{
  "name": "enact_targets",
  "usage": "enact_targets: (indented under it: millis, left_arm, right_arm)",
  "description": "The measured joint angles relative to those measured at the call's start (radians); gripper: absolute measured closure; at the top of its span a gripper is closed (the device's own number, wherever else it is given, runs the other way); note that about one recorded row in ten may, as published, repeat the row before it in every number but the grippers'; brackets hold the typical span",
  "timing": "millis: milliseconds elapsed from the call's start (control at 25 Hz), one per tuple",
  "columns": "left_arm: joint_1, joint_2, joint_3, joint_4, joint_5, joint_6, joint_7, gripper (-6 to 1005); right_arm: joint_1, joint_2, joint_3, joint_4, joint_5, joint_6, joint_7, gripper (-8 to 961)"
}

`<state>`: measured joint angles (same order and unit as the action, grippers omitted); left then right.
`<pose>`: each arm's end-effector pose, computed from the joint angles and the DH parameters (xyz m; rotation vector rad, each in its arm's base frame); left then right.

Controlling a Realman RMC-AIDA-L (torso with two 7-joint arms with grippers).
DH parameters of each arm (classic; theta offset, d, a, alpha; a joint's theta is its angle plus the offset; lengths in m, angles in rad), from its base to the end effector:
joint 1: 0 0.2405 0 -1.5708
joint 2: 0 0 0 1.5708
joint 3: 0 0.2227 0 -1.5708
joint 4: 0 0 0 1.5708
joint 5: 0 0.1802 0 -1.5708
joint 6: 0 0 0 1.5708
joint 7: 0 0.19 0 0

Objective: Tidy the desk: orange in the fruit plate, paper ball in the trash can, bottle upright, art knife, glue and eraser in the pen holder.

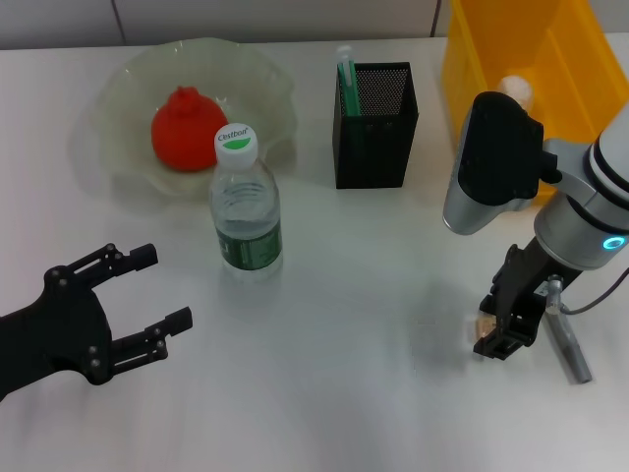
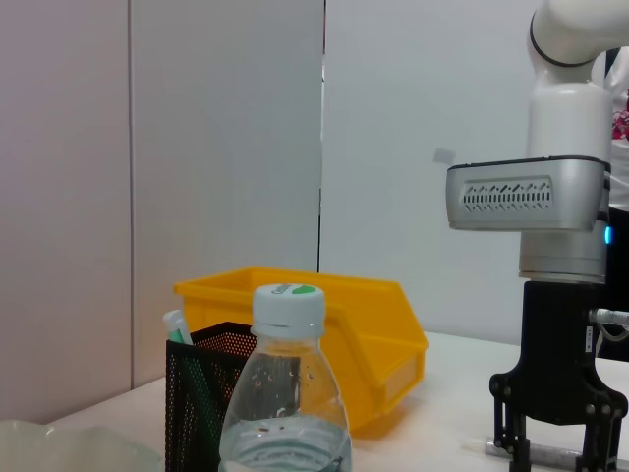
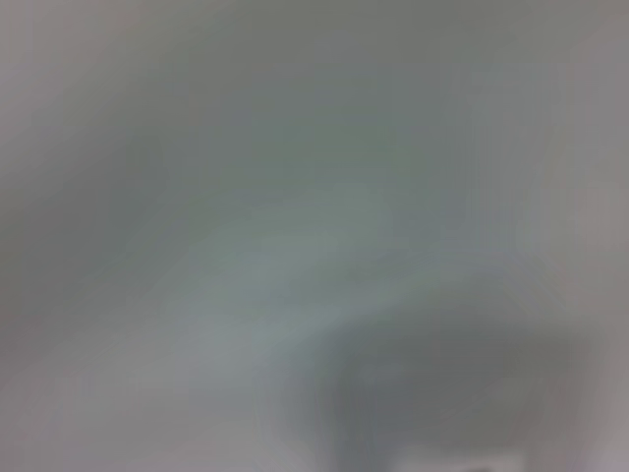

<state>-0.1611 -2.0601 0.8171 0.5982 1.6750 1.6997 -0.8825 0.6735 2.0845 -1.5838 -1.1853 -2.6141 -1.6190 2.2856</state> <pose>-0.2462 0.2228 -0.0073 -2.5296 -0.3373 -0.8592 0.2020 0.2835 -0.0595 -2.8834 0.4831 -0.9181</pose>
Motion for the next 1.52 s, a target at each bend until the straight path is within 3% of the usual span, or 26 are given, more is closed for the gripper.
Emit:
enact_targets:
  millis: [280, 480, 560, 640, 680, 760, 840, 920, 1040, 1240, 1520]
  left_arm:
    - [0.000, 0.000, 0.002, 0.005, 0.000, 0.000, -0.009, 199]
    - [0.000, 0.000, 0.002, 0.006, 0.016, 0.008, -0.011, 199]
    - [-0.003, 0.000, 0.002, 0.006, 0.026, 0.014, -0.012, 199]
    - [-0.009, 0.000, 0.002, 0.006, 0.034, 0.015, -0.013, 199]
    - [-0.009, 0.000, 0.002, 0.006, 0.034, 0.015, -0.013, 199]
    - [-0.013, 0.000, 0.002, 0.003, 0.039, 0.015, -0.013, 199]
    - [-0.017, -0.002, 0.003, 0.000, 0.048, 0.014, -0.013, 199]
    - [-0.018, -0.002, 0.004, 0.000, 0.052, 0.014, -0.015, 199]
    - [-0.019, -0.002, 0.004, 0.000, 0.055, 0.014, -0.023, 199]
    - [-0.020, 0.000, 0.003, 0.000, 0.056, 0.014, -0.024, 199]
    - [-0.020, -0.001, 0.004, 0.000, 0.057, 0.012, -0.024, 199]
  right_arm:
    - [0.011, -0.002, -0.001, 0.040, -0.005, 0.005, -0.004, 552]
    - [0.002, -0.001, 0.018, -0.011, 0.000, -0.004, -0.004, 665]
    - [-0.008, 0.000, 0.059, -0.060, 0.018, -0.014, -0.002, 676]
    - [-0.018, 0.000, 0.191, -0.138, 0.095, -0.016, 0.011, 687]
    - [-0.018, 0.000, 0.191, -0.138, 0.095, -0.016, 0.011, 693]
    - [-0.024, 0.000, 0.290, -0.183, 0.172, 0.003, 0.021, 698]
    - [-0.034, 0.000, 0.383, -0.226, 0.269, 0.109, 0.025, 698]
    - [-0.036, -0.001, 0.390, -0.230, 0.285, 0.156, 0.025, 698]
    - [-0.019, -0.001, 0.389, -0.191, 0.289, 0.291, 0.025, 698]
    - [0.103, -0.006, 0.393, 0.043, 0.248, 0.454, -0.001, 699]
    - [0.174, -0.006, 0.390, 0.171, 0.234, 0.491, -0.017, 699]
